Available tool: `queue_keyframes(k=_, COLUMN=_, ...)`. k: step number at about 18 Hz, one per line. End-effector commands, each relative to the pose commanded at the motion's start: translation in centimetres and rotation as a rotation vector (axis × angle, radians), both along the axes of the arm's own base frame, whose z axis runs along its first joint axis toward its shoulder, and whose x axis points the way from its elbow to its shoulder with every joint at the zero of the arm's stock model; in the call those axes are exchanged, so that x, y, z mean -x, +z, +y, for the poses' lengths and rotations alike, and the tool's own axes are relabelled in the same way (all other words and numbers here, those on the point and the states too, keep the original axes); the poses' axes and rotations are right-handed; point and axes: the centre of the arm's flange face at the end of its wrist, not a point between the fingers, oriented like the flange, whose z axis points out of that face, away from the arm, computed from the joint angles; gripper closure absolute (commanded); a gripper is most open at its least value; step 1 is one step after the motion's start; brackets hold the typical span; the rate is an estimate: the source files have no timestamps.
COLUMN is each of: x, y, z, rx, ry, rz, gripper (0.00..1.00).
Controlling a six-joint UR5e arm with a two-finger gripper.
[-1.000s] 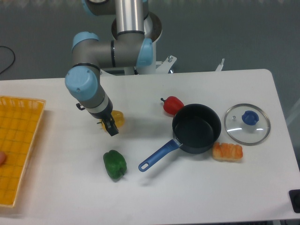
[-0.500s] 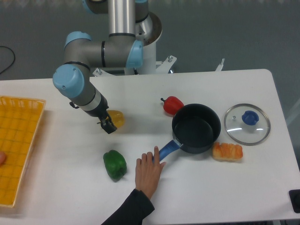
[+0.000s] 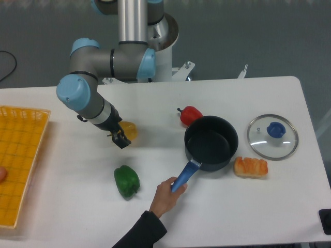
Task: Pick up the yellow pepper
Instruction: 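Lower the open gripper onto the yellow pepper's stem end, then close the gripper around the yellow pepper and adjust the grip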
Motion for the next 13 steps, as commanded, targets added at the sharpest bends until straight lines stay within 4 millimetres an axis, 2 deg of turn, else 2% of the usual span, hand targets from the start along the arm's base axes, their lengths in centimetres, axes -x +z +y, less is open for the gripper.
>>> queue_keyframes(k=8, x=-1.8, y=-2.2, z=-0.7, rx=0.047, ry=-0.008, rz=-0.003, gripper=0.0)
queue_keyframes(k=10, x=-2.6, y=-2.3, z=-0.7, rx=0.046, ry=-0.022, rz=0.011, gripper=0.0)
queue_keyframes(k=13, x=-2.7, y=-2.2, z=-0.6, rx=0.039, ry=-0.018, rz=0.013, gripper=0.0)
